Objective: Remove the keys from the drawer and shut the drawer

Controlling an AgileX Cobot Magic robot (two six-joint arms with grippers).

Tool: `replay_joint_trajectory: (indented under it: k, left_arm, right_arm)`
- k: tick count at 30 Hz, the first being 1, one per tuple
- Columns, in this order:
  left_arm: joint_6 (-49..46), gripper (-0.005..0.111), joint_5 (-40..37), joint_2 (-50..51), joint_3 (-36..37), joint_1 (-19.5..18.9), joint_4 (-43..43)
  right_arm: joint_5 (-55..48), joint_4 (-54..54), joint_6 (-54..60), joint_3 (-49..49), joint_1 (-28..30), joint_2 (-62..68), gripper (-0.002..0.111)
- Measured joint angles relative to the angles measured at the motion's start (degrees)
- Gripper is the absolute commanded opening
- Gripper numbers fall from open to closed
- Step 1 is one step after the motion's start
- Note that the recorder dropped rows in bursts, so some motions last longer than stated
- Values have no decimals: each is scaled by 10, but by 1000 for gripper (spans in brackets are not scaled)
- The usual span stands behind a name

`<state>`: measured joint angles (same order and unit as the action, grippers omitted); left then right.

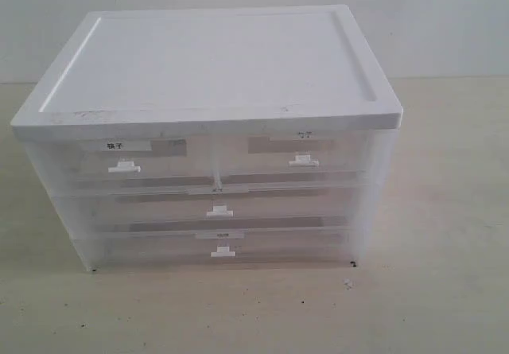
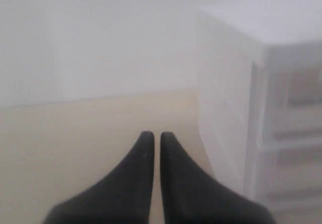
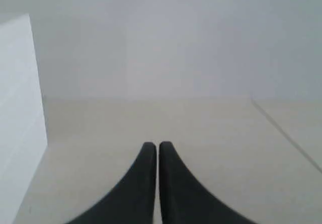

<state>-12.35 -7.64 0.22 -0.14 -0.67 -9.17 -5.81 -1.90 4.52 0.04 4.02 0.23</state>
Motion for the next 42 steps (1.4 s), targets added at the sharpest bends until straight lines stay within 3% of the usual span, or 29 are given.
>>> replay_joint_trajectory:
  k: [4, 10, 16, 23, 26, 30, 38, 42]
  left_arm:
    - [10, 4, 76, 0, 0, 0, -48]
    - [152, 4, 142, 0, 0, 0, -58]
    - [239, 4, 178, 0, 0, 0, -58]
    - [283, 4, 177, 0, 0, 0, -59]
    - [301, 4, 139, 0, -2, 5, -38]
    - [308, 4, 118, 0, -25, 43, -14]
    - [310, 4, 115, 35, -55, 192, 62]
    - [318, 4, 153, 102, -38, 272, 111]
  right_arm:
    - [126, 0, -2, 0, 0, 0, 0]
    - [305, -2, -112, 0, 0, 0, 0]
    - [391, -6, -285, 0, 0, 0, 0]
    - [443, -1, -353, 0, 0, 0, 0]
    - [380, 82, -408, -25, 0, 0, 0]
    - [336, 297, -546, -109, 0, 9, 0]
    - [373, 729, -882, -233, 0, 135, 0]
    - [470, 845, -949, -245, 0, 221, 0]
